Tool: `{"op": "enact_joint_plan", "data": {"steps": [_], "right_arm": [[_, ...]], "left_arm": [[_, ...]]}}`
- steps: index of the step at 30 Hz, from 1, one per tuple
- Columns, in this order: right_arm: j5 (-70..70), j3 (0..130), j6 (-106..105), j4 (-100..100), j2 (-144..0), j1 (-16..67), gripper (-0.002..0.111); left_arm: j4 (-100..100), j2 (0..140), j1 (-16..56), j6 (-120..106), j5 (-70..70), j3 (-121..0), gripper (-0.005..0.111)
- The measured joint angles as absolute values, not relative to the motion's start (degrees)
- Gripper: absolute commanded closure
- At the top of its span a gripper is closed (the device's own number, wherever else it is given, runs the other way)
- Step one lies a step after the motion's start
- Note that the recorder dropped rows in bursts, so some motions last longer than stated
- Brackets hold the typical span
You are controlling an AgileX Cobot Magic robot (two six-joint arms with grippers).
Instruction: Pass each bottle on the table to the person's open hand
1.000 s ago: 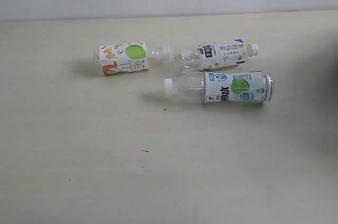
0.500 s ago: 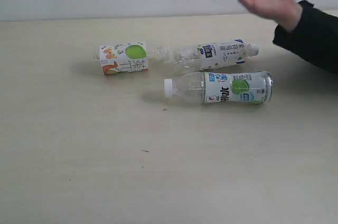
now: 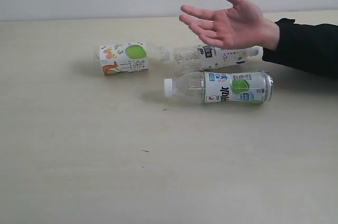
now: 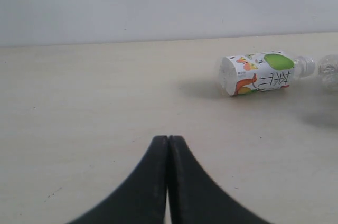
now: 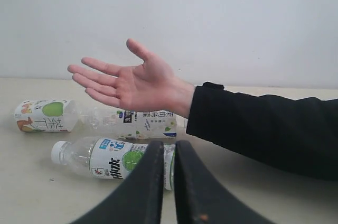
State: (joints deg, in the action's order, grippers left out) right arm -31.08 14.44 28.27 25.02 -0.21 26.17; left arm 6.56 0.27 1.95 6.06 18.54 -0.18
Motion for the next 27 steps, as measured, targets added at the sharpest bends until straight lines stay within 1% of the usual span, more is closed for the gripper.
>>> {"op": "enact_joint_plan", "data": {"steps": [20, 23, 27], "right_arm": [[-31.8, 14.4, 28.3, 25.0, -0.2, 26.2, 0.098], [-27.8, 14.4, 28.3, 26.6, -0.2, 26.2, 0.098], [-15.7, 14.4, 28.3, 31.6, -0.2, 26.2, 0.098]], "left_arm": [[6.6, 0.3, 1.9, 6.1, 18.5, -0.2, 0.104], [6.6, 0.3, 1.9, 6.1, 18.5, -0.2, 0.104], [6.6, 0.3, 1.9, 6.1, 18.5, -0.2, 0.104]]}}
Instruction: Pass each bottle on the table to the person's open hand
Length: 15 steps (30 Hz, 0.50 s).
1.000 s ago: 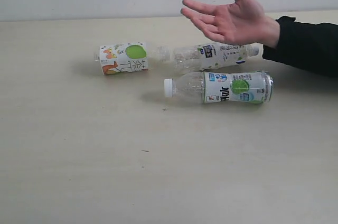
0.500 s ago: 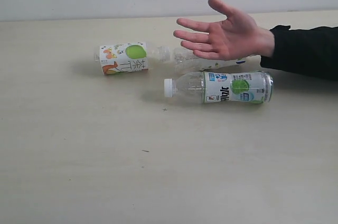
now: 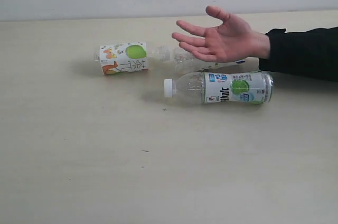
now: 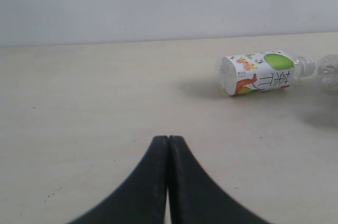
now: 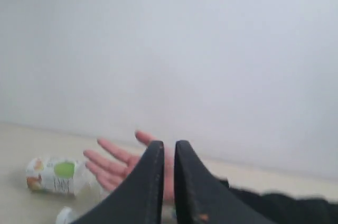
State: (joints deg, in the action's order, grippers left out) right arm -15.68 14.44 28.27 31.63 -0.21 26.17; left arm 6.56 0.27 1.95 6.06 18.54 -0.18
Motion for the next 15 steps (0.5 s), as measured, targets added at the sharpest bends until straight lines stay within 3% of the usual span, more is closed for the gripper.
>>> {"op": "enact_joint_plan", "data": {"steps": [6, 15], "right_arm": [[-0.9, 14.6, 29.2, 30.1, -0.5, 26.2, 0.1], [-24.9, 27.7, 17.2, 17.5, -27.0, 26.2, 0.101]], "left_arm": [[6.6, 0.3, 1.9, 6.1, 18.5, -0.2, 0.104], [6.6, 0.3, 1.9, 6.1, 18.5, -0.2, 0.104]]}}
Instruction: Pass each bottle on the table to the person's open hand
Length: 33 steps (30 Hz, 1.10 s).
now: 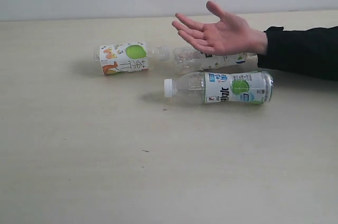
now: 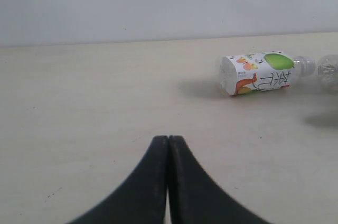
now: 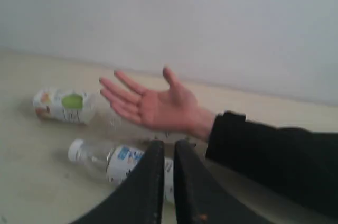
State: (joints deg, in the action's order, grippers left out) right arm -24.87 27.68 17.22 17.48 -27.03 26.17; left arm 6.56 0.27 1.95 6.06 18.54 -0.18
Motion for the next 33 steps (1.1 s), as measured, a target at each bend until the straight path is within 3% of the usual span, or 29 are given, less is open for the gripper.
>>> {"op": "enact_joint_plan", "data": {"steps": [4, 8, 11, 14, 23, 33], "right_arm": [[-36.4, 36.1, -1.4, 3.7, -45.5, 26.2, 0.096], [-43.8, 43.0, -10.5, 0.4, -61.1, 26.2, 0.073], [-43.4, 47.0, -12.4, 4.2, -68.0, 26.2, 0.067], [-40.7, 49.4, -12.3, 5.9, -71.2, 26.2, 0.053], [-40.1, 54.0, -23.4, 6.1, -78.9, 26.2, 0.043], [-36.3, 54.0, -46.1, 6.6, -86.8, 26.2, 0.038]], "left_arm": [[6.6, 0.3, 1.9, 6.1, 18.5, -0.2, 0.104], [6.6, 0.3, 1.9, 6.1, 18.5, -0.2, 0.104], [6.6, 0.3, 1.9, 6.1, 18.5, -0.2, 0.104], [6.6, 0.3, 1.9, 6.1, 18.5, -0.2, 0.104], [6.6, 0.3, 1.9, 6.1, 18.5, -0.2, 0.104], [6.6, 0.3, 1.9, 6.1, 18.5, -0.2, 0.104]]}}
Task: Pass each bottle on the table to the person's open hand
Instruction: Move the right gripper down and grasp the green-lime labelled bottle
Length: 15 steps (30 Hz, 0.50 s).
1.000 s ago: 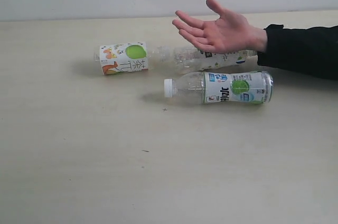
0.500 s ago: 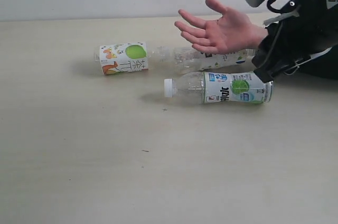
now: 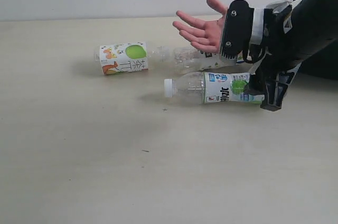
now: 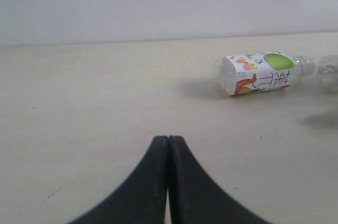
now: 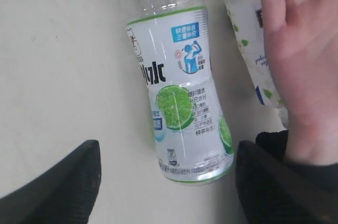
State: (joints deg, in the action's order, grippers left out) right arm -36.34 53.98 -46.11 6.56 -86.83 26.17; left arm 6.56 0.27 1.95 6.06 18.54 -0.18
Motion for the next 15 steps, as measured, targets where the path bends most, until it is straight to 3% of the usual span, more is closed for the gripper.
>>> {"op": "enact_joint_plan", "data": {"steps": [15], "right_arm": [[-30.7, 54.0, -54.0, 6.4, -92.2, 26.2, 0.037]], "left_arm": [[6.6, 0.3, 1.9, 6.1, 18.5, -0.2, 0.104]]}}
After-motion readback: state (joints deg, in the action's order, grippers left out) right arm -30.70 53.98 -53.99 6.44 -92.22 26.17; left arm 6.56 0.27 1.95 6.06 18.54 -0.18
